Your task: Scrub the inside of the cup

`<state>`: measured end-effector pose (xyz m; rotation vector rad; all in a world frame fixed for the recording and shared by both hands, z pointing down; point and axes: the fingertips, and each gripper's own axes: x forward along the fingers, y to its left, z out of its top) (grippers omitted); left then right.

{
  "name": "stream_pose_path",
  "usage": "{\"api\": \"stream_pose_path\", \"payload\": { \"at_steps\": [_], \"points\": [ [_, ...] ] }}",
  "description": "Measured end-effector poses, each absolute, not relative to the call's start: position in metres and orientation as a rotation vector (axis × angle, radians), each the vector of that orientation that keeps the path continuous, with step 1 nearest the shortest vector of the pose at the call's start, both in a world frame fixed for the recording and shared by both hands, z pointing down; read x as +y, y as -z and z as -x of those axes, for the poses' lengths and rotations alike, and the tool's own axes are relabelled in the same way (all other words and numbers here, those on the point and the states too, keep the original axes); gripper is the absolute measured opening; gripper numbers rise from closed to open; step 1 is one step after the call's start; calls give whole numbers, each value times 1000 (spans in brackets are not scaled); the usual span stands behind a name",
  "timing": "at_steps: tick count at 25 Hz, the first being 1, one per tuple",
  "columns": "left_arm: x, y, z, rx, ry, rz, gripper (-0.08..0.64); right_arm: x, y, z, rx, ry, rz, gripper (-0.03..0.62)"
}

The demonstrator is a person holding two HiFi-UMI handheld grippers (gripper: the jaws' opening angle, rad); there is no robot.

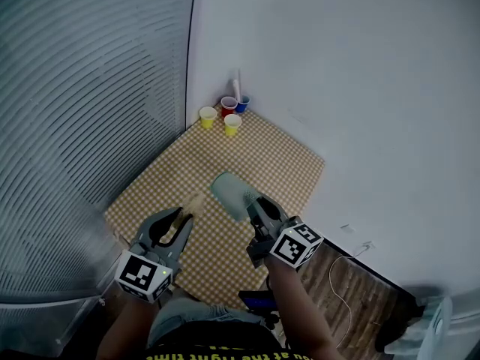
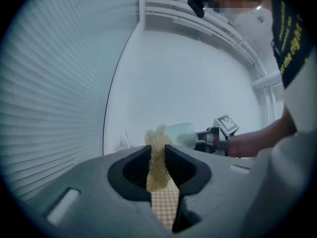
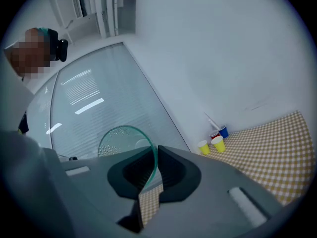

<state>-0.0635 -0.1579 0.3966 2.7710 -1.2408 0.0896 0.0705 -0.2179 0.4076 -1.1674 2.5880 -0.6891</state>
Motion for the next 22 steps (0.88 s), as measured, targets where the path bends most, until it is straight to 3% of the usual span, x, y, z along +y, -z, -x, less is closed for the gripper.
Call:
{"api": "stream_pose_path", "payload": {
  "at_steps": [22],
  "points": [
    [-113,-303,6,-1010,162,-3042,87,-203,-358,-50,2490,701,1015,25]
  ]
}}
